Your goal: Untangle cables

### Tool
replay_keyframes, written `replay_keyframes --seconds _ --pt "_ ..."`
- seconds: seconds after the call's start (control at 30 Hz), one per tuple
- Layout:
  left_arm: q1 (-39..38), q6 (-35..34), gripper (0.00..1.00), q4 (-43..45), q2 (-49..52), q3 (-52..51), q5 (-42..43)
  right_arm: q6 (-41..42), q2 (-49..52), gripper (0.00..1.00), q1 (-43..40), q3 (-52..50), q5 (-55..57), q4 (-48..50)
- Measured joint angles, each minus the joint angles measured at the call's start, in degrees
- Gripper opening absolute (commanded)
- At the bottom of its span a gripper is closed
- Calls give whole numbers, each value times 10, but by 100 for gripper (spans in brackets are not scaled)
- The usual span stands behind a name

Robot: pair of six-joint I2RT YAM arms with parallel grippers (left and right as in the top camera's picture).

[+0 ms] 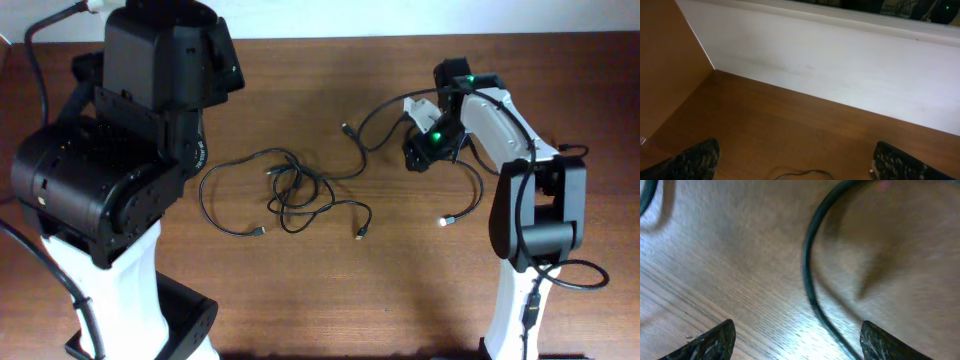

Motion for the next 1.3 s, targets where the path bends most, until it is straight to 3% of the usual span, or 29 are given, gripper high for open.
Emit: replay_keyframes --seconds 0.03,0.1,0.23,0.3,0.33,0.43,0.53,0.67,0.77,0.93,1.03,1.13,1.23,1.3 --pt "0 0 99 0 0 0 0 -4 0 71 0 -29 -8 34" --pt "0 0 99 0 0 0 0 -6 -6 4 2 -44 -12 58" --pt "0 0 99 0 0 0 0 9 -7 4 2 -51 -18 61" --pt "0 0 99 1 0 0 0 25 -3 4 2 3 -3 7" --pt "0 0 99 0 0 0 0 43 0 4 2 69 22 -32" --pt "0 0 99 0 0 0 0 115 -9 4 -6 435 115 -96" --pt "0 0 99 -1 0 0 0 150 -33 4 -76 542 148 -1" --pt "0 0 99 0 0 -2 0 165 -23 4 -259 539 151 68" --pt "0 0 99 0 0 -3 0 172 8 4 -300 541 111 63" --pt "0 0 99 0 0 -3 0 177 195 4 -285 511 89 23" --pt "0 0 99 0 0 -3 0 177 193 4 -260 572 89 43" --pt "0 0 99 0 0 -3 0 203 153 4 -224 786 82 39" --pt "0 0 99 0 0 -3 0 216 109 4 -218 819 69 43" --pt "0 0 99 0 0 -3 -3 220 112 4 -231 762 55 41"
